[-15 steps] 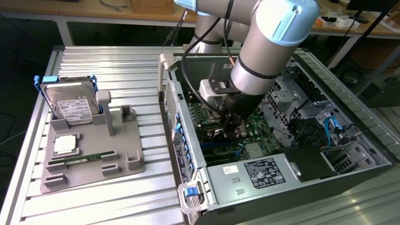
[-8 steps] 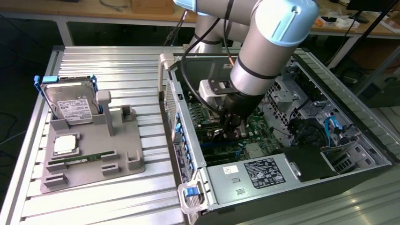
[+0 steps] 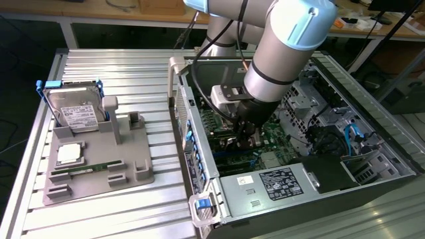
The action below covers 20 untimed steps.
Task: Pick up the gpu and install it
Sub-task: 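Insert the gpu into the slot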
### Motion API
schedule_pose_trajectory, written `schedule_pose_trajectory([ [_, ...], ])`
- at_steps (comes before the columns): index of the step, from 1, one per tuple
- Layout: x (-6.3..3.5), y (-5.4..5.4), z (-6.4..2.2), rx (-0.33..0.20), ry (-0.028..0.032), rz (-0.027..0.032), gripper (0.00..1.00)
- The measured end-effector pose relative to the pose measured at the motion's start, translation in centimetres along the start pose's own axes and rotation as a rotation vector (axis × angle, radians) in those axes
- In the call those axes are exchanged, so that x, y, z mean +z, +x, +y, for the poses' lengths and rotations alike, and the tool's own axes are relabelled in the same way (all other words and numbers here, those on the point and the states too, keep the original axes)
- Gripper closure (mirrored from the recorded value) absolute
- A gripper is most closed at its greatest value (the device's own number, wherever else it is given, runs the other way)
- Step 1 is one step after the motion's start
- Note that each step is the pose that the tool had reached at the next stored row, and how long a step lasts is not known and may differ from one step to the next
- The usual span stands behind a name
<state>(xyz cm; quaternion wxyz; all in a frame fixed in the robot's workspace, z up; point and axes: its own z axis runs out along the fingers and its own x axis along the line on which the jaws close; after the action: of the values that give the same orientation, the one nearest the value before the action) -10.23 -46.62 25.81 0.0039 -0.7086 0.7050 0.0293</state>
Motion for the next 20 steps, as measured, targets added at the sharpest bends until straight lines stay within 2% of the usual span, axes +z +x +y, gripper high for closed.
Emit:
schedule_pose_trajectory([
  [20,0.56,0.02,0.12,0.000,-0.0002,0.0000,0.73],
])
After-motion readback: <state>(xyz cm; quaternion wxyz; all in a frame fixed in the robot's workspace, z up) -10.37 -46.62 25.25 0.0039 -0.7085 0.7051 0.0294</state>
